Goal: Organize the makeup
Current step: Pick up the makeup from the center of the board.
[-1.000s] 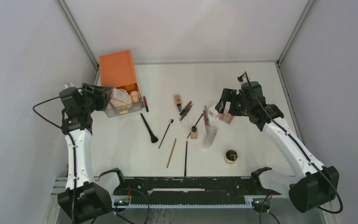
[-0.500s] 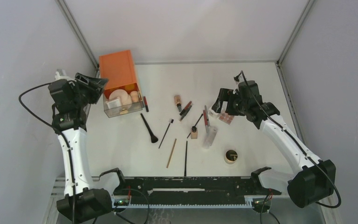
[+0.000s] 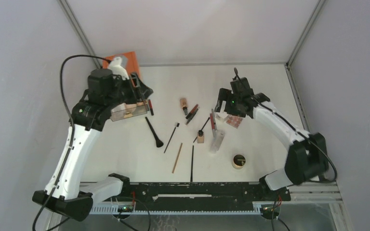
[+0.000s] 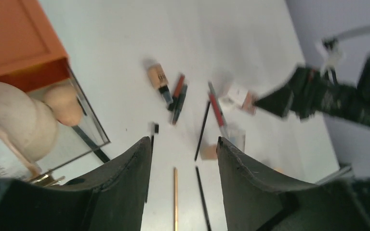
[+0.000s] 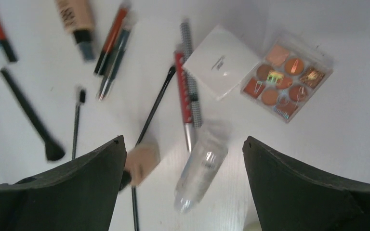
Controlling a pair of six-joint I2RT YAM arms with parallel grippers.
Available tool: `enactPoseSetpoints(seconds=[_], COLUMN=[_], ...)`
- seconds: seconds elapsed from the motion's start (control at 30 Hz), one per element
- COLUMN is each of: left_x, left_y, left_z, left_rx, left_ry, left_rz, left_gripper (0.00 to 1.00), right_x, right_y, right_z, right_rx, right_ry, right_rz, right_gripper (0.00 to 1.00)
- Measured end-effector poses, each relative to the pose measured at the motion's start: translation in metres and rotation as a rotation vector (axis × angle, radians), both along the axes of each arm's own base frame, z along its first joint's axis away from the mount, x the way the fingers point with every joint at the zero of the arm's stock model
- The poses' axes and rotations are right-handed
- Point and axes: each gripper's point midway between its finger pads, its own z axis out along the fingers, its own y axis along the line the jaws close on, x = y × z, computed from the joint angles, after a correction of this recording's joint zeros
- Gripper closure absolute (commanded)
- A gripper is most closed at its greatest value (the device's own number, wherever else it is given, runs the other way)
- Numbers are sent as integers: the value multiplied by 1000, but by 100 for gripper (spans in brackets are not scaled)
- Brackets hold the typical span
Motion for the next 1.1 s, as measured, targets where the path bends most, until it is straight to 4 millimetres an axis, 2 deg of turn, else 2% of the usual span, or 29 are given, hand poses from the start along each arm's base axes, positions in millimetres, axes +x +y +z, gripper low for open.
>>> enactPoseSetpoints(seconds=[0.17,0.23,0.33,0.53,0.63,0.8,0.97,1.1], left_x=[-10,-12,-16,-19,-21,-24,-23,-22], left_y=[-34,-43,-51,-52,-55,-58,-61,-62], left_z=[-28,-33,-37,-42,-45,-52,-56,-59], left_rx=[98,119,145,174,179,181,178,179], left_ry=[60,67,69,70,74,92,106,111], left_rz=[-130,-164,-207,-238,-259,-277,-289,-292], left_gripper=[40,40,39,39,38,38,38,38], right_x=[37,42,37,33,29,3,16,17], right_y=[-3,-4,-1,-7,-24,-62,-77,-77], right_z=[-40,-53,-66,-68,-74,-81,-83,-104], right_rx=[-118,-160,-209,-259,-254,-202,-170,-185], right_ry=[138,168,201,200,198,200,175,231], right_rz=[-137,-151,-131,-157,-220,-328,-407,-416], right_gripper=[3,2,2,1,0,1,1,0])
